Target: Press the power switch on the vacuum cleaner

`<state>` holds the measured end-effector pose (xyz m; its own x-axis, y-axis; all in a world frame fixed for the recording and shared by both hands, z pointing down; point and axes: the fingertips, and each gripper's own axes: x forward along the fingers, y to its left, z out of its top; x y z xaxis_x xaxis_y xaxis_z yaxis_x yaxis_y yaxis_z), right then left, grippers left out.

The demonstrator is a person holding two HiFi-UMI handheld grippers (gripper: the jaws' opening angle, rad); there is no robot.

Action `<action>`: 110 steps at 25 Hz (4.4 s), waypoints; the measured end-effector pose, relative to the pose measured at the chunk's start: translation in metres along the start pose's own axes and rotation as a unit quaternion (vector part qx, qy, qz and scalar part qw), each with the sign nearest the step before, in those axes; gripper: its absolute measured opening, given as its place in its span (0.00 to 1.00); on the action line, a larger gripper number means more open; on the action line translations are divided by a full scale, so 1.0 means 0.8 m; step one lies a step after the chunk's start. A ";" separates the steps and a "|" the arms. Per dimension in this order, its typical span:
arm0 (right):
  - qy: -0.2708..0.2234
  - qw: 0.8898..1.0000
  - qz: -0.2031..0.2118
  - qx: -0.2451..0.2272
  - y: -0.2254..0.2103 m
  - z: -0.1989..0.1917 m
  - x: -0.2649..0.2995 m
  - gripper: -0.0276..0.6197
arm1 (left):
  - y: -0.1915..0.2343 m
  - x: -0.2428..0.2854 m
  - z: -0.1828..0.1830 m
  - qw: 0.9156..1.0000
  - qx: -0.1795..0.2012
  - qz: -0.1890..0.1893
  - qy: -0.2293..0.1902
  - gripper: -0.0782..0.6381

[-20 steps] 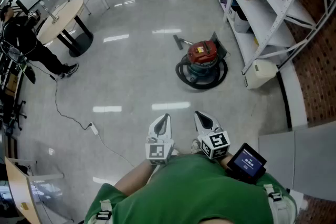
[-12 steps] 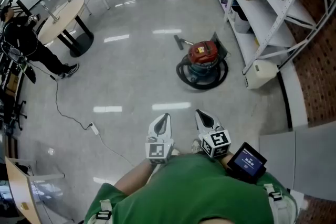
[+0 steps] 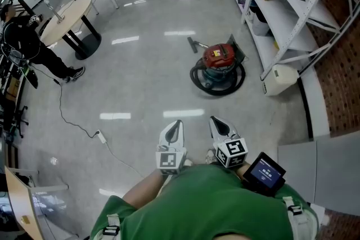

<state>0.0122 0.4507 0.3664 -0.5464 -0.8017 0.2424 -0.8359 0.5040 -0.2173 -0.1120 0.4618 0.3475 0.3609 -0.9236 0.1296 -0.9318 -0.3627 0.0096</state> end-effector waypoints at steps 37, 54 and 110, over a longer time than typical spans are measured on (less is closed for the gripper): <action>0.000 1.000 -0.019 -0.005 0.031 0.017 0.114 0.05 | 0.116 0.026 0.008 0.999 -0.020 0.019 -0.019 0.12; 0.009 1.000 -0.004 0.018 -0.092 0.066 0.223 0.05 | 0.130 0.198 0.034 1.000 -0.009 0.027 0.002 0.12; -0.006 0.972 -0.222 0.080 -0.175 0.132 0.517 0.05 | 0.356 0.510 0.045 0.986 -0.019 -0.165 0.023 0.12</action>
<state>-0.0914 0.0144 0.3969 -0.1317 -0.9331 0.3346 -0.9700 0.0518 -0.2373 -0.2285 -0.0224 0.3672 0.6434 -0.7491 0.1578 -0.7650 -0.6367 0.0967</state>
